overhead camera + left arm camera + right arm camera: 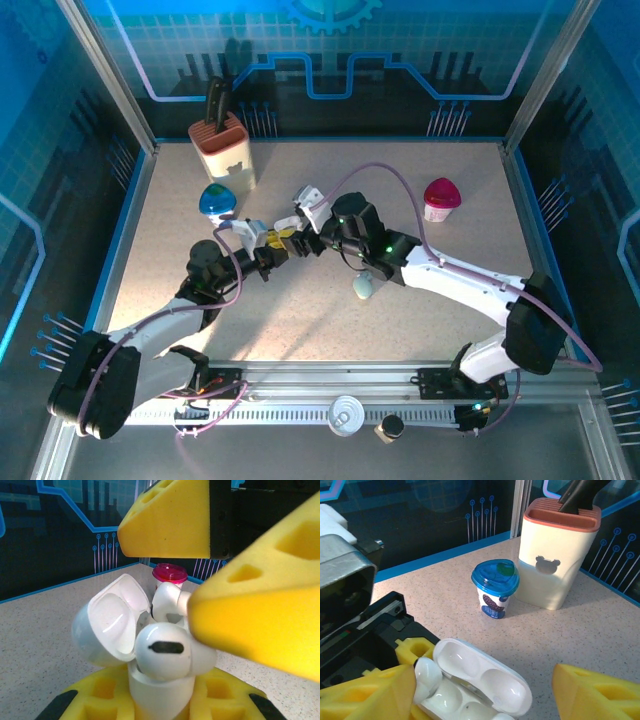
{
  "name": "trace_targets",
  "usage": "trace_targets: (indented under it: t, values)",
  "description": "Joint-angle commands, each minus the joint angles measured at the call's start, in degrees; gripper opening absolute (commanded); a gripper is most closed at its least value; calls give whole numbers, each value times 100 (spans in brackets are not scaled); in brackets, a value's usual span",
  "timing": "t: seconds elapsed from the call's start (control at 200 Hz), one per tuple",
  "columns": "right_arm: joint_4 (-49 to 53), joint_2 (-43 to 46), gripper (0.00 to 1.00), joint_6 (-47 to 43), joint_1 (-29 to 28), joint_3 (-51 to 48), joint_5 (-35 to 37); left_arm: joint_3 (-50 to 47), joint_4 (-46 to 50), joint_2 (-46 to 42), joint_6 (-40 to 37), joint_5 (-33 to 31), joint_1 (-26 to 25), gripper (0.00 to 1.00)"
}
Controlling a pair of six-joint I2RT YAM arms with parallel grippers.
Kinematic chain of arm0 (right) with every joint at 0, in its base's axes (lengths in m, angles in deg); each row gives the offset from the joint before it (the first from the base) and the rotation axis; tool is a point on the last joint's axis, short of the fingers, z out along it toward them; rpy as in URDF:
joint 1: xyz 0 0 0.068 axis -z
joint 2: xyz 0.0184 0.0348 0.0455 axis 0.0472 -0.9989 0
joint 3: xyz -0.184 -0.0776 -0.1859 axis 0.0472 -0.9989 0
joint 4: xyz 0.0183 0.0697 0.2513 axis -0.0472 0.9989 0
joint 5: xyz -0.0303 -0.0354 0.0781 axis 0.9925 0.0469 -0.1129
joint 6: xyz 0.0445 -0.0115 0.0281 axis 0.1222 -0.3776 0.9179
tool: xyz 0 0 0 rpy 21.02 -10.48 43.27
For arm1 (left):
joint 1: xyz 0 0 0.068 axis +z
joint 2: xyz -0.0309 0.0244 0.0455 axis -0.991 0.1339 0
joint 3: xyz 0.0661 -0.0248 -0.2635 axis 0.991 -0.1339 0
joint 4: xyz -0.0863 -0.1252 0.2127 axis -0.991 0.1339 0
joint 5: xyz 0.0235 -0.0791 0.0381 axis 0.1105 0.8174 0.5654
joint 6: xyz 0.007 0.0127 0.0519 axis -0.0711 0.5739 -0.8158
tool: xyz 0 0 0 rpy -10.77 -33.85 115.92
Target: Insert the wireless bluetooth earbuds into the charging case
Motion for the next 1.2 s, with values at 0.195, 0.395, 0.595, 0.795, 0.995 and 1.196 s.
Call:
trace_targets:
  t: [0.195,0.395,0.595,0.795,0.995,1.196]
  values:
    - [160,141,70,124,161,-87,52,164,-114,-199,-154,127,2,10]
    - [154,295,70,306,267,-96,-172,116,-115,-216,-247,164,0,10]
    - [17,578,71,820,523,-152,-864,27,-167,-97,-679,324,-2,11]
    - [272,474,74,488,542,-3,-1229,21,-219,-83,-775,343,-4,11]
    - [429,256,82,66,447,-16,-1208,92,-154,-73,-683,359,0,11]
    - [607,21,84,56,421,105,-998,131,-134,-51,-642,418,-2,11]
